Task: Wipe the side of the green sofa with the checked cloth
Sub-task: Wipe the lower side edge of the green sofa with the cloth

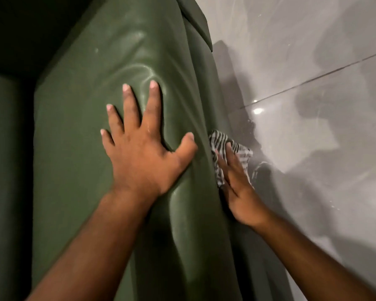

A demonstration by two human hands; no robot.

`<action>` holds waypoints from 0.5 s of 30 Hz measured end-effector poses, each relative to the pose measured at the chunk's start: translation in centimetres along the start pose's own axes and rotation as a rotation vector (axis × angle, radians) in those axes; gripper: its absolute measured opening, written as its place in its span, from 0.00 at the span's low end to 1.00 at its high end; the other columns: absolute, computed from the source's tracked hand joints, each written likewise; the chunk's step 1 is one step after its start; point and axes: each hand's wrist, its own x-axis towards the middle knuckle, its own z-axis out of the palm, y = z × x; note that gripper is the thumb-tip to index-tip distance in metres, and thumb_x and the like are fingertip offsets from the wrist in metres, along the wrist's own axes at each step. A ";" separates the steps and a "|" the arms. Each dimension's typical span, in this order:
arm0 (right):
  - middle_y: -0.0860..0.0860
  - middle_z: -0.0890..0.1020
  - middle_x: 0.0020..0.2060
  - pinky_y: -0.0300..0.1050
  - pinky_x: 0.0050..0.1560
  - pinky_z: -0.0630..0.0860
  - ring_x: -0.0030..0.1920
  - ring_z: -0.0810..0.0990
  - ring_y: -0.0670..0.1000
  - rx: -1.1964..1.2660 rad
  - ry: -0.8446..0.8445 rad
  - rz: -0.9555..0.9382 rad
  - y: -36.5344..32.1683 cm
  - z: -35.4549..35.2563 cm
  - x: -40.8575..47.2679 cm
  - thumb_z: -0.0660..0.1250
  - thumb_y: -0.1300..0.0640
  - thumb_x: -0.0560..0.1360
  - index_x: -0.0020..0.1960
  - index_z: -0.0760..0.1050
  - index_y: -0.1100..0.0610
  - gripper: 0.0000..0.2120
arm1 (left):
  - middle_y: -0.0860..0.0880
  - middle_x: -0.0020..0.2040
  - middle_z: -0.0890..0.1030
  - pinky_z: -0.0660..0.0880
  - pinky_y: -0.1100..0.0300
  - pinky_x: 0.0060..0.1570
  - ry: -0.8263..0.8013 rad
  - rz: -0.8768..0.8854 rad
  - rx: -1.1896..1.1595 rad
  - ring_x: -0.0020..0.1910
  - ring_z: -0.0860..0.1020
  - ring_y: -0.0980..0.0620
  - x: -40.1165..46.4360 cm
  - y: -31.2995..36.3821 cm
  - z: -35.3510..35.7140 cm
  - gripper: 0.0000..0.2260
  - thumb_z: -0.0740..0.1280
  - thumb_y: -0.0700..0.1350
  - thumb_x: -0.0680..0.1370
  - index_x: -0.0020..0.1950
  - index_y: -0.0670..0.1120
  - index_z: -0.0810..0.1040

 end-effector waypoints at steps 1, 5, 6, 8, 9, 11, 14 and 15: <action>0.58 0.50 0.79 0.69 0.75 0.50 0.79 0.46 0.57 0.013 0.008 0.030 -0.2 -0.2 1.9 0.53 0.51 0.80 0.75 0.47 0.36 0.27 | 0.47 0.85 0.44 0.52 0.29 0.76 0.013 0.000 0.006 0.83 0.46 0.33 0.0 0.0 0.3 0.47 0.53 0.73 0.65 0.82 0.63 0.44; 0.58 0.50 0.79 0.67 0.76 0.51 0.78 0.47 0.61 -0.079 -0.036 0.079 -0.5 -2.4 11.1 0.56 0.60 0.79 0.76 0.50 0.46 0.28 | 0.44 0.85 0.47 0.52 0.27 0.75 0.078 0.014 0.018 0.82 0.48 0.31 0.2 -0.2 1.4 0.46 0.55 0.71 0.67 0.83 0.60 0.48; 0.60 0.49 0.78 0.66 0.76 0.51 0.78 0.47 0.62 -0.092 -0.049 0.063 -0.4 -3.0 13.4 0.56 0.62 0.79 0.76 0.52 0.52 0.28 | 0.44 0.85 0.48 0.51 0.26 0.74 0.091 0.011 0.020 0.82 0.49 0.31 0.3 -0.2 1.8 0.46 0.56 0.71 0.67 0.83 0.59 0.49; 0.60 0.47 0.78 0.62 0.77 0.50 0.78 0.47 0.62 -0.082 -0.069 0.075 -0.3 -3.6 16.7 0.57 0.63 0.80 0.76 0.54 0.56 0.27 | 0.43 0.85 0.49 0.51 0.26 0.74 0.113 0.007 0.023 0.82 0.49 0.30 0.4 -0.3 2.2 0.46 0.57 0.70 0.67 0.83 0.57 0.50; 0.60 0.47 0.79 0.60 0.78 0.50 0.78 0.46 0.61 -0.073 -0.067 0.100 -0.2 -3.4 17.3 0.57 0.63 0.80 0.76 0.54 0.56 0.26 | 0.43 0.85 0.50 0.51 0.26 0.74 0.123 0.008 0.019 0.82 0.50 0.30 0.4 -0.2 2.3 0.46 0.57 0.70 0.68 0.83 0.57 0.51; 0.60 0.48 0.79 0.60 0.78 0.50 0.79 0.47 0.60 -0.037 -0.030 0.122 -0.2 -2.9 16.1 0.57 0.60 0.80 0.76 0.55 0.56 0.25 | 0.42 0.85 0.50 0.51 0.26 0.74 0.141 0.013 0.018 0.82 0.50 0.30 0.3 -0.2 2.4 0.45 0.58 0.70 0.68 0.83 0.56 0.52; 0.59 0.49 0.79 0.63 0.77 0.50 0.79 0.46 0.58 -0.008 -0.037 0.117 0.0 -2.1 9.4 0.55 0.54 0.79 0.74 0.50 0.47 0.26 | 0.41 0.84 0.52 0.52 0.26 0.74 0.158 0.010 0.035 0.82 0.51 0.30 0.3 -0.2 2.6 0.45 0.59 0.69 0.68 0.83 0.55 0.52; 0.58 0.48 0.79 0.64 0.77 0.49 0.79 0.45 0.57 -0.001 -0.081 0.112 0.2 -1.8 6.6 0.55 0.50 0.80 0.75 0.49 0.45 0.26 | 0.41 0.84 0.52 0.52 0.26 0.74 0.166 0.007 0.041 0.82 0.51 0.30 0.2 -0.3 2.7 0.45 0.59 0.69 0.69 0.83 0.55 0.52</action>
